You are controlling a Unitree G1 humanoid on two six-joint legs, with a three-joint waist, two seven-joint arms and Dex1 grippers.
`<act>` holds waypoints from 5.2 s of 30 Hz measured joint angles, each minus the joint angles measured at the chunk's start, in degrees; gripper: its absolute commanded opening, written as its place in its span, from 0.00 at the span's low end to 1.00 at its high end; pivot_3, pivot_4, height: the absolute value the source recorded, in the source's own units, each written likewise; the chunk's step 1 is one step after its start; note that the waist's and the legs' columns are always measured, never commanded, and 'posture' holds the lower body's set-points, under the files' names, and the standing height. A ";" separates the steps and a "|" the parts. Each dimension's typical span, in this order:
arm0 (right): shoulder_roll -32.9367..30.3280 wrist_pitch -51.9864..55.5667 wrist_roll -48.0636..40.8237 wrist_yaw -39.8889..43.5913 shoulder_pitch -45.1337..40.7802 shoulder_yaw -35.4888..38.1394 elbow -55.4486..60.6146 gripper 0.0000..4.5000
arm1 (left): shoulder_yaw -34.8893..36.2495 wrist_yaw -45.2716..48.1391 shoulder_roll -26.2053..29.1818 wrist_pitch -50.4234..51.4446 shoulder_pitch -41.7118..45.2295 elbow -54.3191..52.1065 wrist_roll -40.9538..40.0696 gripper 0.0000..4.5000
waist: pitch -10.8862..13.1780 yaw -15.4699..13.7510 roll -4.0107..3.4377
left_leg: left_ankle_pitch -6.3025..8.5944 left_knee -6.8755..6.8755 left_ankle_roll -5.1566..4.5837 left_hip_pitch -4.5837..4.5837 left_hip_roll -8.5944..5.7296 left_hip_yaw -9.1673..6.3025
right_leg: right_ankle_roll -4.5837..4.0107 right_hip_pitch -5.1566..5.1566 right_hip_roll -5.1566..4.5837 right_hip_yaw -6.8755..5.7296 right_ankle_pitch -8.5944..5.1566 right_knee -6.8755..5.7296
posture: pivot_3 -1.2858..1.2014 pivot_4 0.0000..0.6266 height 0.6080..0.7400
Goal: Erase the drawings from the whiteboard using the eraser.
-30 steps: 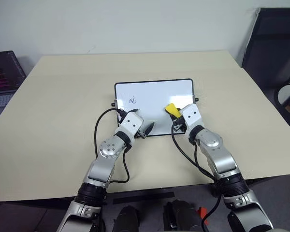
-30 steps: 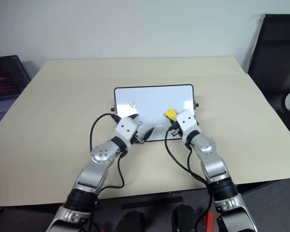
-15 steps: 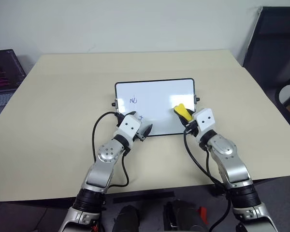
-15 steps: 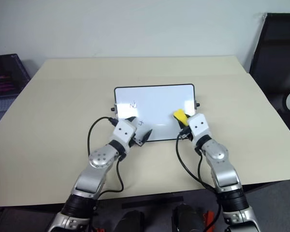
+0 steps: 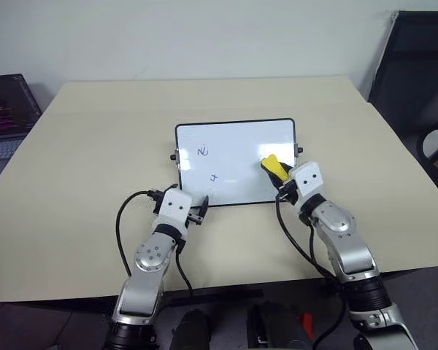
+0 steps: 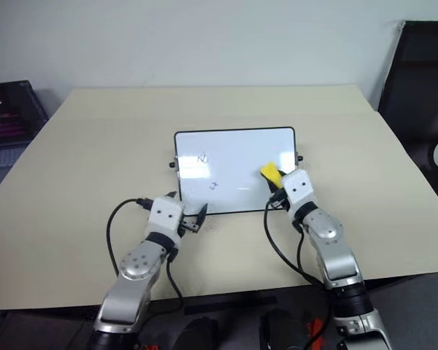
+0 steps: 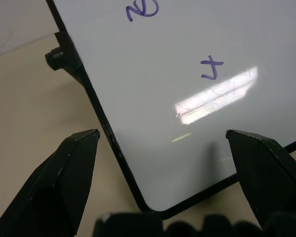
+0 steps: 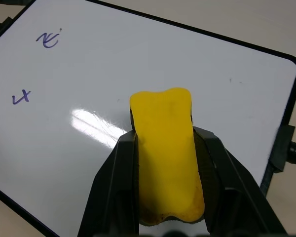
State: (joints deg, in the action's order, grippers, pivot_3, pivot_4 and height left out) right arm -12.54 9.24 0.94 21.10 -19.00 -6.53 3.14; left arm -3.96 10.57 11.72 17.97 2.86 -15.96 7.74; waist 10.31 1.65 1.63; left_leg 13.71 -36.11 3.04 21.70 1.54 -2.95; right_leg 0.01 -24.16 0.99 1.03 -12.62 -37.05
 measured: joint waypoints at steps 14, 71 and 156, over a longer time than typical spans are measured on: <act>9.18 -7.32 0.26 -0.24 -17.19 -4.90 -15.27 0.26 | 1.77 0.07 1.37 -1.50 4.38 1.80 -0.55 1.00 | 0.00 0.18 0.00 | 0.00 0.01 0.00 0.00 0.01 0.04 | 0.00 -0.01 0.00 0.01 0.01 -0.02 | 0.52 0.24 1.00; 6.18 -2.51 11.36 1.29 -20.45 -12.23 -22.80 0.26 | 0.79 0.35 0.64 -3.63 7.17 5.76 -0.94 1.00 | -0.02 -0.14 0.02 | -0.01 -0.05 -0.01 -0.18 0.00 -0.01 | -0.02 0.13 -0.02 0.00 0.03 -0.15 | 0.52 0.24 1.00; 6.30 -8.18 15.04 1.52 -19.41 -15.75 -25.00 0.26 | 1.94 8.90 6.88 -4.90 0.84 2.10 -7.66 1.00 | -0.03 -0.17 0.04 | -0.01 -0.01 -0.01 -0.16 0.01 0.02 | -0.03 0.10 -0.03 0.01 0.02 -0.09 | 0.52 0.24 1.00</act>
State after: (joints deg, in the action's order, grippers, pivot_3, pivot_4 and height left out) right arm -6.25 1.06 15.98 22.62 -38.41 -22.28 -21.87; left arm -2.02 19.48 18.60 13.07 3.70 -13.86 0.08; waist 10.28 1.48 1.66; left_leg 13.70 -36.12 3.03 21.54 1.55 -2.93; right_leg -0.02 -24.06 0.96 1.05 -12.60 -37.14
